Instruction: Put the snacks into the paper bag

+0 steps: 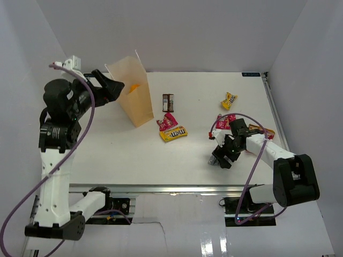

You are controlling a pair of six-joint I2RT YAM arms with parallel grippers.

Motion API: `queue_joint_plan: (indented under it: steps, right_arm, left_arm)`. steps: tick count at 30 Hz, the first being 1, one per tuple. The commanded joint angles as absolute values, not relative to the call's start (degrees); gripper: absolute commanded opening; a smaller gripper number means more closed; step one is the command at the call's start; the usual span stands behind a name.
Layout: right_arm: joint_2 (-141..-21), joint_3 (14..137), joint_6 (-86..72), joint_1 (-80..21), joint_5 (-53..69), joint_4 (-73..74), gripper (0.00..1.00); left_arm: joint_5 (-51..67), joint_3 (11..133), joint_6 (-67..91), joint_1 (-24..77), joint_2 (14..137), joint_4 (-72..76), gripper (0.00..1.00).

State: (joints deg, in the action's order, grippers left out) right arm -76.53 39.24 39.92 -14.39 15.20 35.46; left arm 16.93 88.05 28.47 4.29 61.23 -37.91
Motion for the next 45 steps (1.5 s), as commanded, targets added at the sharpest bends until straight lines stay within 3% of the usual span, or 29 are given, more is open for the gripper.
queue_joint_plan:
  steps: [1,7,9,14,17,22,27,33,38,40,41,45]
  right_arm:
    - [-77.95,38.41,41.74,-14.76,11.6,33.57,0.78]
    - [-79.11,39.72,45.26,-14.85,17.56,35.85,0.33]
    - [-76.22,40.77,47.62,-14.85,20.9,36.65,0.25]
    - [-72.69,49.46,55.19,-14.85,28.55,42.35,0.2]
    - [-75.31,61.49,55.03,-16.6,34.79,44.12,0.18]
    - [-84.89,83.35,41.88,-26.61,37.09,37.19,0.13]
    - [-98.74,103.93,31.22,-38.47,29.64,26.92,0.08]
    - [-117.92,132.85,18.91,-44.2,19.81,17.34,0.08]
    - [-122.16,130.96,16.88,-45.88,11.35,-2.16,0.08]
    - [-123.92,131.22,17.22,-46.67,9.76,-3.34,0.11]
    - [-124.45,130.79,17.4,-46.93,8.54,-4.21,0.14]
    - [-124.19,127.18,18.19,-47.37,7.65,-5.89,0.51]
  left_arm:
    - [16.44,77.92,28.47,4.04,53.39,-37.35,0.98]
    - [17.31,65.23,33.91,4.13,43.96,-37.18,0.98]
    - [17.84,61.36,35.32,4.04,41.05,-37.79,0.98]
    - [18.98,54.69,37.09,4.13,36.74,-39.37,0.98]
    - [20.03,51.08,39.1,4.13,33.76,-39.38,0.98]
    - [21.09,43.95,42.01,4.13,29.01,-39.38,0.98]
    - [24.16,37.2,45.96,4.13,26.11,-39.38,0.98]
    - [25.22,32.96,47.99,4.13,21.89,-39.55,0.98]
    - [24.53,32.52,48.69,4.13,19.69,-41.39,0.98]
    - [24.35,32.87,48.52,4.13,19.16,-42.45,0.98]
    - [24.35,33.22,48.17,4.13,19.16,-42.71,0.98]
    - [25.13,33.4,47.55,4.13,21.17,-42.1,0.98]
